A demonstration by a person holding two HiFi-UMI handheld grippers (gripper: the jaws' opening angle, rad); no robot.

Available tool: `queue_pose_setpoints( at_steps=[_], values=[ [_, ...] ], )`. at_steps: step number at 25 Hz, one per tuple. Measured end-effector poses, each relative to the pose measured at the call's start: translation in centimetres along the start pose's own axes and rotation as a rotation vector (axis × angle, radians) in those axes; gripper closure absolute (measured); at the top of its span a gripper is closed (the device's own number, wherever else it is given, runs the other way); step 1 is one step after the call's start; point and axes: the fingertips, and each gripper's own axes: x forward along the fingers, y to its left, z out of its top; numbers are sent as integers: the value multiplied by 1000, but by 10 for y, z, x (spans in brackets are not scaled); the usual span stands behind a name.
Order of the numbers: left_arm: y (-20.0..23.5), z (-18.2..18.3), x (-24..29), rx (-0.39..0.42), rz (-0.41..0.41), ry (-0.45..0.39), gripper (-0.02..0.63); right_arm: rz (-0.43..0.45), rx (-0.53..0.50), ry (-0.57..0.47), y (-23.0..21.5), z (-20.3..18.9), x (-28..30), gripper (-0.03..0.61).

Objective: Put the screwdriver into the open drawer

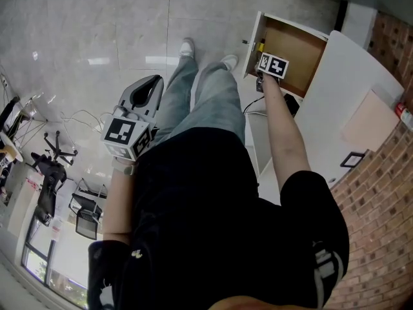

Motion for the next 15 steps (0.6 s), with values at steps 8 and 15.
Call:
queue_pose_setpoints(
  at_steps=[8, 15],
  values=[
    [-3, 27, -3, 1, 5, -57, 609, 37, -45, -123, 29, 29, -64, 484],
    [-13, 52, -8, 47, -25, -115, 609, 102, -92, -249, 63, 58, -132, 568]
  ],
)
